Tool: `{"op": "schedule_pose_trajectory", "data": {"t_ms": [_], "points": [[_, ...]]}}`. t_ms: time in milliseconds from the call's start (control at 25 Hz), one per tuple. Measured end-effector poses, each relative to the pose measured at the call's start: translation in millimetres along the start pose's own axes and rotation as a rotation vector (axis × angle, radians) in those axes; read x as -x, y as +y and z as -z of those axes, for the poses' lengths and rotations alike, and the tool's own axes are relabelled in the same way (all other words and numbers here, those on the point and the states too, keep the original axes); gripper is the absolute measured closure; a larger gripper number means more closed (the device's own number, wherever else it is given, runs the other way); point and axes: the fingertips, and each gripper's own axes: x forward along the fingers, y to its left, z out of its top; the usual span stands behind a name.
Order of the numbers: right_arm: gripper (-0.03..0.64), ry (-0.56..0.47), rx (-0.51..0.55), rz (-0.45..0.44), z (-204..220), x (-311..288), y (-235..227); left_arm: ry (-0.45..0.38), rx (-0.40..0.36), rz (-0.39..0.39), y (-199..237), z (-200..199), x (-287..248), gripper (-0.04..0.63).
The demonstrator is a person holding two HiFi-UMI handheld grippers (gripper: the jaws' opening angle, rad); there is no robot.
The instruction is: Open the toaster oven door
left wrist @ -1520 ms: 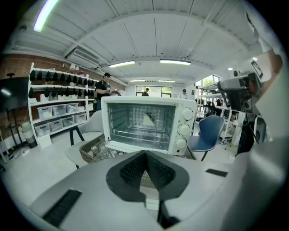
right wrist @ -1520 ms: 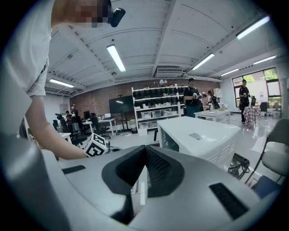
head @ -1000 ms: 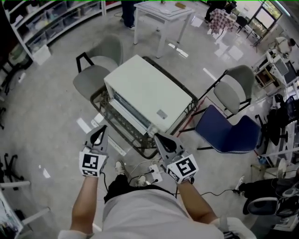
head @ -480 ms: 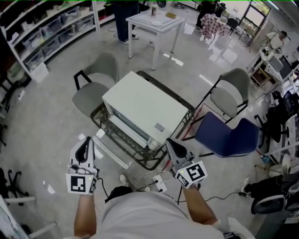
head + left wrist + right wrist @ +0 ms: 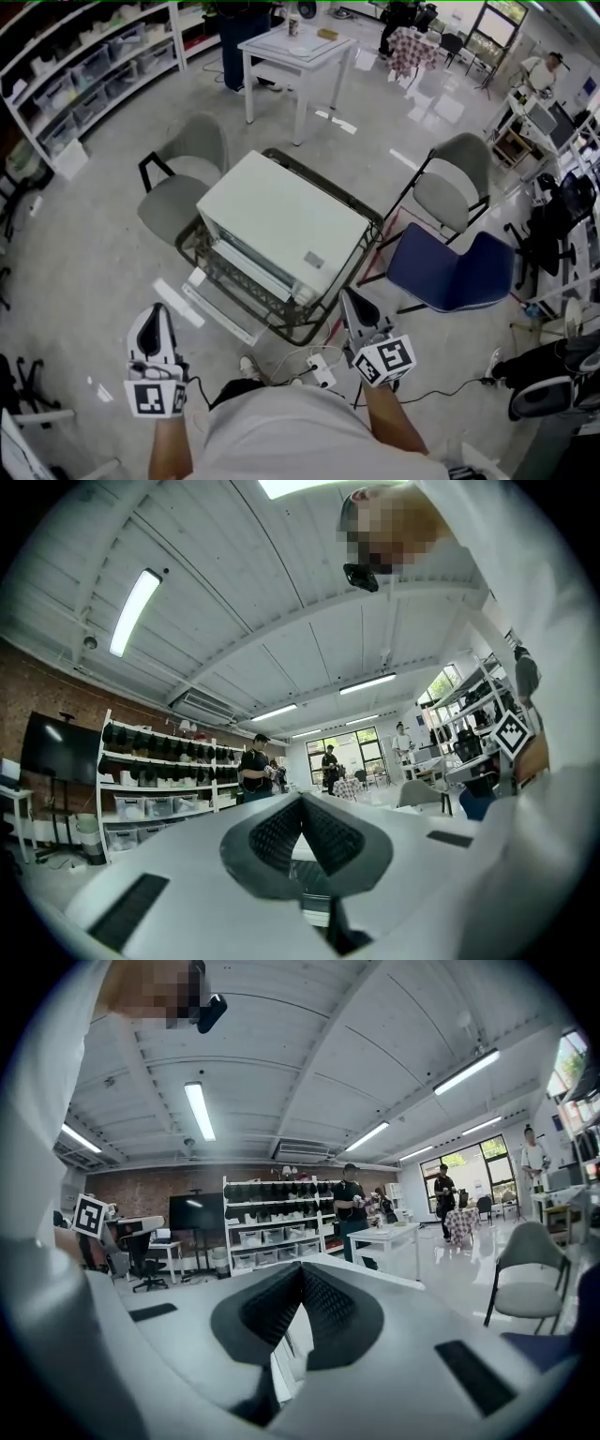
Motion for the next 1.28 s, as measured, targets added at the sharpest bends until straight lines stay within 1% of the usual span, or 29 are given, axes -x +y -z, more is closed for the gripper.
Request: {"op": "schedule_pose_trajectory", "data": {"t_ms": [120,280,560,680,800,920,1280], "points": [[0.594,-0.004,0.015,0.004,-1.6,1.4,-2.2,-0.009,-0.012,0.006,0.4,-5.9,1.2,0.577],[0.594,-0.012,0.028,0.005,-7.0,0.7,-3.2,-0.035,-0.005,-0.001,1.1,-13.0,3.1,0.577],[0.594,-0.012,0.033,0.000,-6.0,1.4,4.8,-0.021,0.017,0.002,1.1,-8.4,8.4,0.577],[0.594,-0.016,0.057,0.014,-7.0,2.9,7.1,-0.019,0.012,0.001,2.4,-5.7,11.9,0.577],[0.594,-0.022,0.066,0.016,-8.6,2.5,10.7,-0.020,0.023,0.000,3.8,-5.7,13.6,0.577],[0.594,-0.025,0.063,0.016,-11.8,-0.4,13.0,-0.009,0.017,0.007,6.5,-5.3,13.7,0.577],[0.594,-0.034,0.058,0.021,-11.9,-1.7,20.5,-0.015,0.011,0.009,13.4,-4.9,19.4,0.577]]}}
